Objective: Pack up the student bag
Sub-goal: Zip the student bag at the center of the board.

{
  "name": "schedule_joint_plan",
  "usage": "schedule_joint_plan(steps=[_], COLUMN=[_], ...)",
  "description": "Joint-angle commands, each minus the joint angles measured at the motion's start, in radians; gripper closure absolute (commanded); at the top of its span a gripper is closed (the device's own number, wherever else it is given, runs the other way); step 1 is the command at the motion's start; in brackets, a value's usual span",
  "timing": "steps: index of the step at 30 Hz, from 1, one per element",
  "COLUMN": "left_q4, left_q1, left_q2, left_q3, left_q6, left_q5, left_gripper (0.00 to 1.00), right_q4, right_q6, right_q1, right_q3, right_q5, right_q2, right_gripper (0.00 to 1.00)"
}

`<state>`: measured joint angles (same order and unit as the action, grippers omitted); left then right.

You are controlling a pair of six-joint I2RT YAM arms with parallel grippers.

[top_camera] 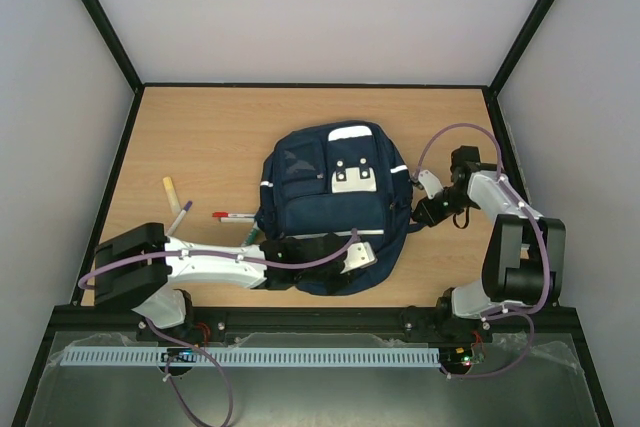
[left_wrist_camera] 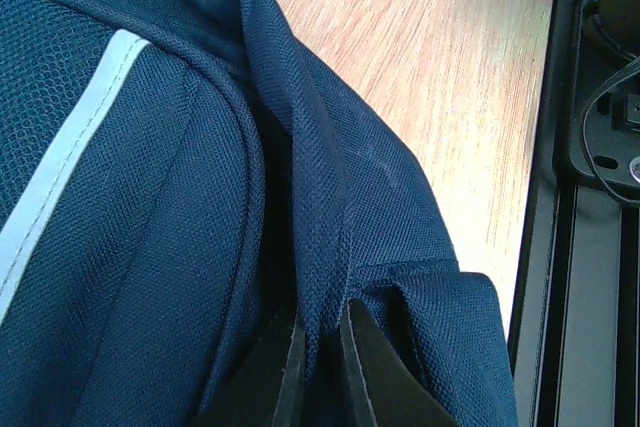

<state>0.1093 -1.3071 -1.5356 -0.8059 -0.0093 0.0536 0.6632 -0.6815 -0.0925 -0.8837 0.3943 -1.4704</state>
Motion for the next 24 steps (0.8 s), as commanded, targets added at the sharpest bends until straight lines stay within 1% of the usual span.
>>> schedule_joint_plan(steps=[1, 6, 10, 11, 13, 16, 17, 18, 20, 21, 22, 24], left_q4=[-0.102, -0.100, -0.099, -0.096, -0.088, -0.075, -0.072, -0.070, -0.069, -0.073, -0.076, -0.088], left_q1=[-0.022, -0.022, -0.022, -0.023, -0.023, -0.023, -0.023, -0.023, -0.023, -0.023, -0.022, -0.019], left_q2=[0.031, 0.035, 0.038, 0.038, 0.037, 0.032, 0.032, 0.037, 0.054, 0.069, 0.086, 0.125], left_q3=[0.036, 0.043, 0.045, 0.044, 0.043, 0.033, 0.030, 0.027, 0.023, 0.020, 0.018, 0.006], left_q6=[-0.026, -0.022, -0.018, -0.018, -0.020, -0.032, -0.038, -0.043, -0.052, -0.053, -0.053, -0.056], left_q5=[-0.020, -0.009, 0.009, 0.015, 0.023, 0.039, 0.050, 0.060, 0.086, 0.091, 0.095, 0.099], left_gripper=[0.97, 0.98, 0.97, 0.98, 0.98, 0.97, 0.94, 0.86, 0.63, 0.56, 0.50, 0.42], right_q4=[-0.108, -0.180, -0.212, -0.215, -0.208, -0.190, -0.179, -0.158, -0.120, -0.098, -0.077, -0.032], right_q6=[0.049, 0.095, 0.112, 0.115, 0.120, 0.120, 0.119, 0.117, 0.108, 0.102, 0.098, 0.096], right_q1=[-0.024, -0.024, -0.024, -0.024, -0.024, -0.023, -0.024, -0.023, -0.024, -0.023, -0.024, -0.024], right_q3=[-0.083, -0.103, -0.127, -0.130, -0.135, -0.130, -0.127, -0.127, -0.130, -0.130, -0.131, -0.138], right_q5=[-0.069, -0.113, -0.115, -0.112, -0.098, -0.088, -0.089, -0.091, -0.094, -0.094, -0.094, -0.082], right_q2=[-0.024, -0.053, -0.089, -0.098, -0.102, -0.057, -0.034, -0.005, 0.053, 0.084, 0.111, 0.171], right_gripper=[0.99, 0.99, 0.98, 0.94, 0.82, 0.72, 0.68, 0.65, 0.59, 0.56, 0.54, 0.52])
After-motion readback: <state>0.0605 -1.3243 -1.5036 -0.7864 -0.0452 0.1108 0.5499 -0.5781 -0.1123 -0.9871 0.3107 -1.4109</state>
